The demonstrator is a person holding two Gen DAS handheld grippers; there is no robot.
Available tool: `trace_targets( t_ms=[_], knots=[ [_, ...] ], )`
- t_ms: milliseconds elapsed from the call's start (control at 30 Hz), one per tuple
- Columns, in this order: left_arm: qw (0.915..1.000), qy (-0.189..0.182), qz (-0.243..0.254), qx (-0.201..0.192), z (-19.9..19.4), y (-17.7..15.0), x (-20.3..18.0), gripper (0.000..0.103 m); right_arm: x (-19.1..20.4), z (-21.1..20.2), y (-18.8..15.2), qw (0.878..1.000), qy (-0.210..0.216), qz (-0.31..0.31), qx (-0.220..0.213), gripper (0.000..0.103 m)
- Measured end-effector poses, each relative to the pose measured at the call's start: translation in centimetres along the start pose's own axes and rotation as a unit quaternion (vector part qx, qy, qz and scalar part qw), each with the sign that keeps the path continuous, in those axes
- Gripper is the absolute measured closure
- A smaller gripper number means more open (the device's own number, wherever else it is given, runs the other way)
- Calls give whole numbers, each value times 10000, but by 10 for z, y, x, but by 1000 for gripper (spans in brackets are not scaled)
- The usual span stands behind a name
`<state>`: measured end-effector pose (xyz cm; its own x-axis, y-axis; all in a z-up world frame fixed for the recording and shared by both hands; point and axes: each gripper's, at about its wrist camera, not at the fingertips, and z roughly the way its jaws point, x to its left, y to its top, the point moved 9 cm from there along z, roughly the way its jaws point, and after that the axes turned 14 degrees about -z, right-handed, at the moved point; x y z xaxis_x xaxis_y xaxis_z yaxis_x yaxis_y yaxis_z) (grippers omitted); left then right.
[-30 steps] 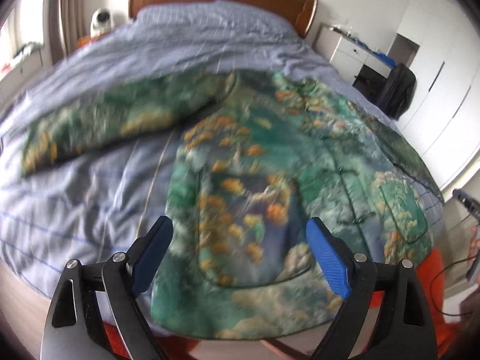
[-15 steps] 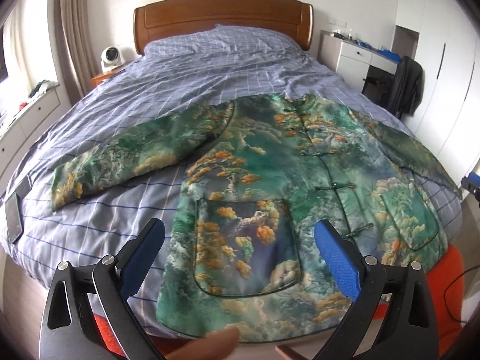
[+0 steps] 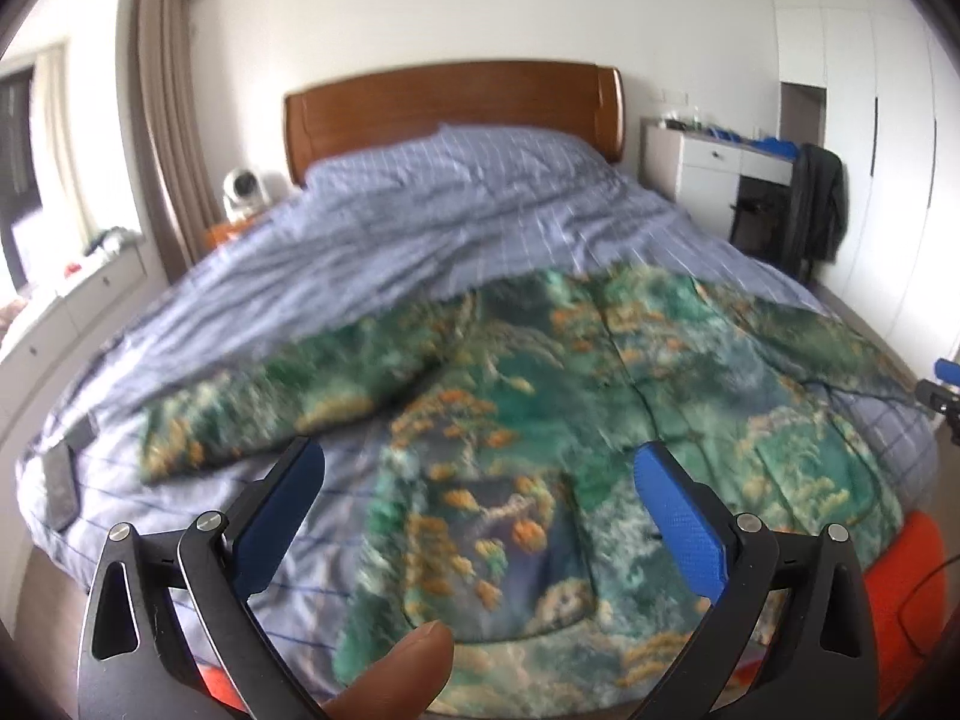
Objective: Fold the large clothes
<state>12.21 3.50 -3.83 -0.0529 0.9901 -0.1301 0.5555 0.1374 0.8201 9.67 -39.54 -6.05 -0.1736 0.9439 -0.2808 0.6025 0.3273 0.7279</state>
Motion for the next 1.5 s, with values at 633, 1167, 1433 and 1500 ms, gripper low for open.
trace_targets(
  t_ms=[633,1167,1433,1500],
  knots=[
    [9995,-10,91,289,5,-10,-12,0,-10,-8,12,9992,-361,-68,-157,23],
    [9983,77,-188,547,20,-16,-6,0,-23,2,4,9978,-646,-3,139,23],
    [9992,56,-72,387,14,-10,-14,0,-27,3,-2,9979,-609,145,181,23],
    [9994,41,-88,320,14,-4,-13,0,-31,3,-3,9976,-647,161,207,23]
  ],
)
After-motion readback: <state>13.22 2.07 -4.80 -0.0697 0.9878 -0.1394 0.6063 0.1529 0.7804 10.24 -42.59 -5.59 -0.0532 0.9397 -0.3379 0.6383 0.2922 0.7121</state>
